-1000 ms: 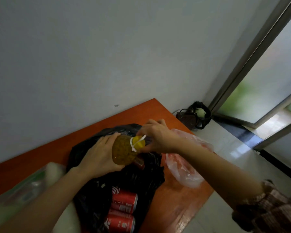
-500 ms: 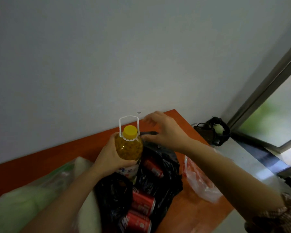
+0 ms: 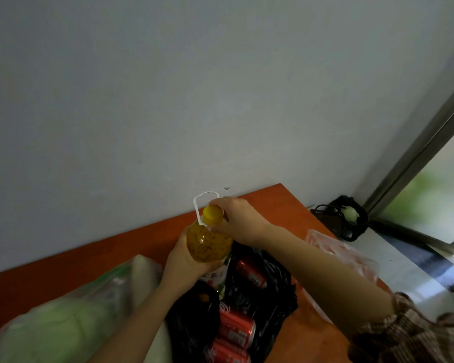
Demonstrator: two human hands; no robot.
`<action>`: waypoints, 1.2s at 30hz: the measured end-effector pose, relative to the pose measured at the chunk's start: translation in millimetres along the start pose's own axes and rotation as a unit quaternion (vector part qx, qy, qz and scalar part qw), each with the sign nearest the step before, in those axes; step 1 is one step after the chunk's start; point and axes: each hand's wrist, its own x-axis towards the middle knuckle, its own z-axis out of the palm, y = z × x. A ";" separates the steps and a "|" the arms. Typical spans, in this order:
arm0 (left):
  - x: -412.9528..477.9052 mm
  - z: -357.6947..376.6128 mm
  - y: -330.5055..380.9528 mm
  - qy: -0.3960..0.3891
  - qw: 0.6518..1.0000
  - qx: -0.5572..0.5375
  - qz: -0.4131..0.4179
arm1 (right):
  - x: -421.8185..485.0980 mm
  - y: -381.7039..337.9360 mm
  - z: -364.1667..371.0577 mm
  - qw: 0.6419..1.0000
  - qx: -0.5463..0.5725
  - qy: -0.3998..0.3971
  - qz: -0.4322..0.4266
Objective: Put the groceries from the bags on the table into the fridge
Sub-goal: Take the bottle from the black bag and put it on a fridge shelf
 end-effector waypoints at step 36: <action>-254.7 332.9 271.1 -0.237 0.938 -0.089 0.238 | -510.9 81.0 -257.2 0.958 -0.076 0.234 0.146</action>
